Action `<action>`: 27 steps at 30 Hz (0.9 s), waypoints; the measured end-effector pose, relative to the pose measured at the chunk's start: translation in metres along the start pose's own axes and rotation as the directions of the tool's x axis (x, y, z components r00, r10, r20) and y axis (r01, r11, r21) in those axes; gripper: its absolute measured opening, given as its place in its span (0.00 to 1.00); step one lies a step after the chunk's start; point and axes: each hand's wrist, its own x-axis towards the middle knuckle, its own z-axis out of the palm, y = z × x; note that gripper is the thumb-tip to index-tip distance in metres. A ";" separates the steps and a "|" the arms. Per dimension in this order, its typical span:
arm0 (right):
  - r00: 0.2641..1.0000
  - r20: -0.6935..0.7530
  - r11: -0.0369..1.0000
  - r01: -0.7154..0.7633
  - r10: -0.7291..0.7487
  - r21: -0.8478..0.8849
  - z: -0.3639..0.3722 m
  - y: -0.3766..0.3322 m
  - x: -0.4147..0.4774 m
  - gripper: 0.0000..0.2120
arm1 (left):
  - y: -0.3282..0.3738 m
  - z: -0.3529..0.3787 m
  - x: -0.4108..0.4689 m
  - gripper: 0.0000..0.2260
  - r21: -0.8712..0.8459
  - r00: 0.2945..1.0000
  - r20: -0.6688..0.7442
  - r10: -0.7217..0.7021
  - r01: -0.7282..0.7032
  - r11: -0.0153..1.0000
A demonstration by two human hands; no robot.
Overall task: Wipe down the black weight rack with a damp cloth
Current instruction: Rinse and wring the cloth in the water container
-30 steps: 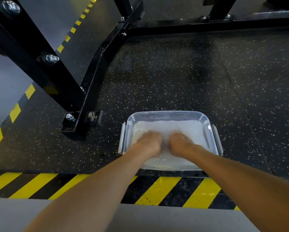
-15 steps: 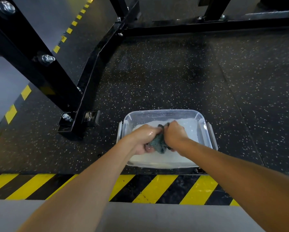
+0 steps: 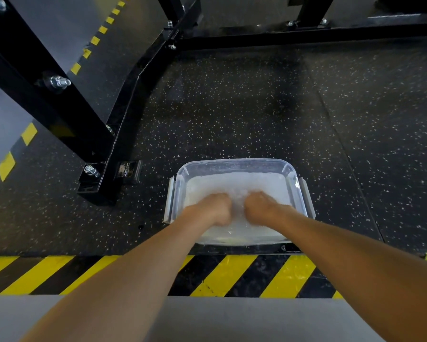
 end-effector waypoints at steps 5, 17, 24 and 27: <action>0.982 0.048 0.838 -0.183 0.185 0.514 0.002 -0.007 0.012 0.08 | 0.005 0.002 0.000 0.10 -0.799 0.994 0.092 -0.067 0.114 0.590; 0.975 -0.136 0.923 -0.115 0.176 0.366 -0.014 -0.004 -0.001 0.16 | 0.005 -0.022 -0.033 0.12 -0.829 0.986 0.169 0.007 0.139 0.541; 0.988 -0.098 0.984 0.103 -0.118 -0.145 -0.001 0.008 -0.002 0.17 | 0.000 -0.012 -0.018 0.19 -0.299 0.994 -0.076 -0.082 0.056 0.953; 0.990 -0.028 0.949 0.123 -0.137 -0.291 0.002 0.011 -0.008 0.23 | 0.000 -0.003 -0.012 0.15 0.022 0.990 -0.129 -0.048 0.052 0.998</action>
